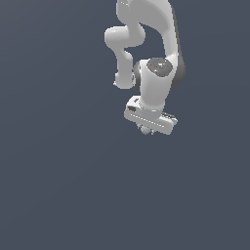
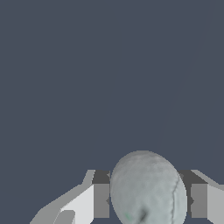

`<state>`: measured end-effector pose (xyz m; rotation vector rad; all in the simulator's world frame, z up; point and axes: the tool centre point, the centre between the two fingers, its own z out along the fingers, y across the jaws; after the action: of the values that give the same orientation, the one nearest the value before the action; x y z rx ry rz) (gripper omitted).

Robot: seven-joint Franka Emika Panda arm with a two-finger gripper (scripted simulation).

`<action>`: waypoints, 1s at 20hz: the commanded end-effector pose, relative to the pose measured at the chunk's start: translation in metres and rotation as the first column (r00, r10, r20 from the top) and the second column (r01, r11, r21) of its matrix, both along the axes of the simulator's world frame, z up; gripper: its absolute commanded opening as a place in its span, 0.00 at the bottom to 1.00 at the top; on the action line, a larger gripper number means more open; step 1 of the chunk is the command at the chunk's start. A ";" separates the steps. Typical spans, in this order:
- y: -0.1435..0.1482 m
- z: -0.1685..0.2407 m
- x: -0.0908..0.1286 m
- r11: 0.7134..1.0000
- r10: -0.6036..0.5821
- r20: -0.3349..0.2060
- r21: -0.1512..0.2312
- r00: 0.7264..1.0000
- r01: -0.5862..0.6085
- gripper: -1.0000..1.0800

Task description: Pick up the object and move it to a goal position.

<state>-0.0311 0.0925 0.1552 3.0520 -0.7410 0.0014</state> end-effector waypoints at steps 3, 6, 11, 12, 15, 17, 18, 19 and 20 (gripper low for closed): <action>0.043 0.040 0.001 1.000 -0.001 0.000 -0.001 1.000 0.001 0.00; 0.070 0.066 0.002 1.000 -0.001 0.000 -0.001 1.000 0.001 0.00; 0.105 0.098 0.004 1.000 -0.001 0.000 0.000 1.000 0.001 0.00; 0.111 0.103 0.005 1.000 -0.001 0.000 0.000 1.000 0.001 0.00; 0.124 0.114 0.006 1.000 0.000 0.000 0.001 1.000 0.000 0.00; 0.129 0.119 0.007 1.000 0.000 0.000 0.001 1.000 0.000 0.00; 0.132 0.121 0.007 1.000 0.000 -0.001 0.001 1.000 0.000 0.00; 0.133 0.123 0.007 1.000 0.000 -0.001 0.001 1.000 0.000 0.00; 0.135 0.124 0.008 1.000 0.000 -0.001 0.001 1.000 0.000 0.00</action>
<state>-0.0240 0.2245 0.2763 3.0533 -0.7400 0.0009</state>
